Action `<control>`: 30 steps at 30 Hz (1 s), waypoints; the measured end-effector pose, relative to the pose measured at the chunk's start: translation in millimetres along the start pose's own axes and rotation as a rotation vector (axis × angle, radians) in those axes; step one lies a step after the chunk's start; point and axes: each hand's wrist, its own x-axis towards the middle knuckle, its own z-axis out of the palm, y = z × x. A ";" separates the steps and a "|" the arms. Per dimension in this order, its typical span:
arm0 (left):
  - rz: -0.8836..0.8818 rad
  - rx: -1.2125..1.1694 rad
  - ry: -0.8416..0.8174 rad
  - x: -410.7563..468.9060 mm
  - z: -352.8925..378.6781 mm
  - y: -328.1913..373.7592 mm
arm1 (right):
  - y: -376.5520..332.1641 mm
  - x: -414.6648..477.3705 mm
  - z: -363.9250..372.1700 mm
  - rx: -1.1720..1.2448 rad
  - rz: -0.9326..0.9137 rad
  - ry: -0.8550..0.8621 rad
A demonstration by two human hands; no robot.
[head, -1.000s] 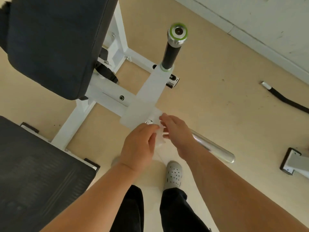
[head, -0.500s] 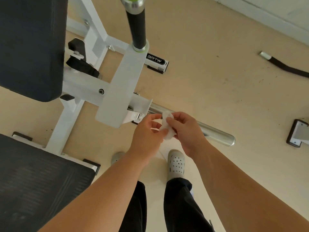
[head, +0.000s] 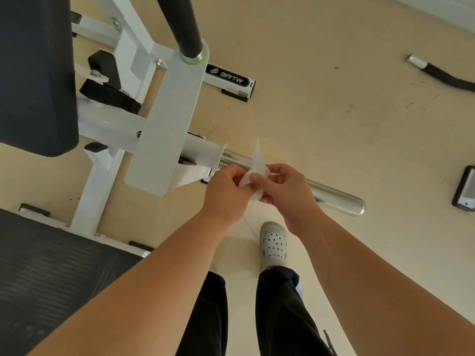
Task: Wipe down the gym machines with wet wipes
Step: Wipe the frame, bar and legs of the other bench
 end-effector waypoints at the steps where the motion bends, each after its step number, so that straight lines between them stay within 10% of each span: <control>1: 0.003 0.017 0.018 0.6 1.9 -2.1 | 0.6 1.1 -1.3 -0.061 -0.008 0.002; 14: -0.399 -0.622 0.010 18.3 12.8 -6.6 | 1.6 14.0 -3.1 0.050 -0.011 -0.221; 22: -0.126 -0.127 0.283 27.0 24.3 -20.1 | 16.9 38.7 -13.6 -0.439 -0.198 0.260; 30: 0.257 0.649 -0.032 33.9 20.2 -35.4 | 24.6 47.7 -16.4 -1.106 -0.530 0.486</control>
